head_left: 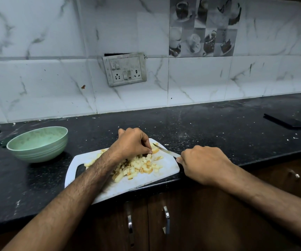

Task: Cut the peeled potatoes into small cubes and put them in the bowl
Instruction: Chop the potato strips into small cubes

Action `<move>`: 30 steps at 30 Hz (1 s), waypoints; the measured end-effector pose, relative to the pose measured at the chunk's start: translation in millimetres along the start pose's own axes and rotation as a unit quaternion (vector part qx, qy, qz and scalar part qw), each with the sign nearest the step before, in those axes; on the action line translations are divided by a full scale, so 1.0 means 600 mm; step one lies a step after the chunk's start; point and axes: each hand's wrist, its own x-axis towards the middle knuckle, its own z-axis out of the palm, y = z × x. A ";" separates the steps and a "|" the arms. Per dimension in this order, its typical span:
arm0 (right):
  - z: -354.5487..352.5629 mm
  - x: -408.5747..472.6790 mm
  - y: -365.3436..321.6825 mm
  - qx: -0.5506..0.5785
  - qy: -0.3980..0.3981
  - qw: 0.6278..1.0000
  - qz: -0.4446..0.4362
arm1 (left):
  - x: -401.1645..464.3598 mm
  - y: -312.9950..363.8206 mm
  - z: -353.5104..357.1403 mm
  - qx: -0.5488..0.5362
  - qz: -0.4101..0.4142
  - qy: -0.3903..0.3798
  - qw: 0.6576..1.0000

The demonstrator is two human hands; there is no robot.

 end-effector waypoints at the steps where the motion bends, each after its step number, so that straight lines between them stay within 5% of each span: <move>1: -0.004 0.002 0.001 0.005 -0.008 1.000 0.000 | 0.000 0.000 0.000 0.000 0.000 -0.001 1.000; 10: -0.019 0.029 -0.009 0.092 -0.125 0.988 0.023 | 0.000 0.000 0.001 0.006 0.010 -0.007 1.000; 17: -0.004 0.007 -0.039 -0.061 -0.036 0.997 -0.023 | -0.001 -0.003 -0.002 0.007 0.002 -0.015 1.000; 30: -0.026 0.013 -0.022 0.053 -0.104 0.993 0.017 | -0.009 -0.001 -0.002 -0.032 -0.005 -0.010 0.999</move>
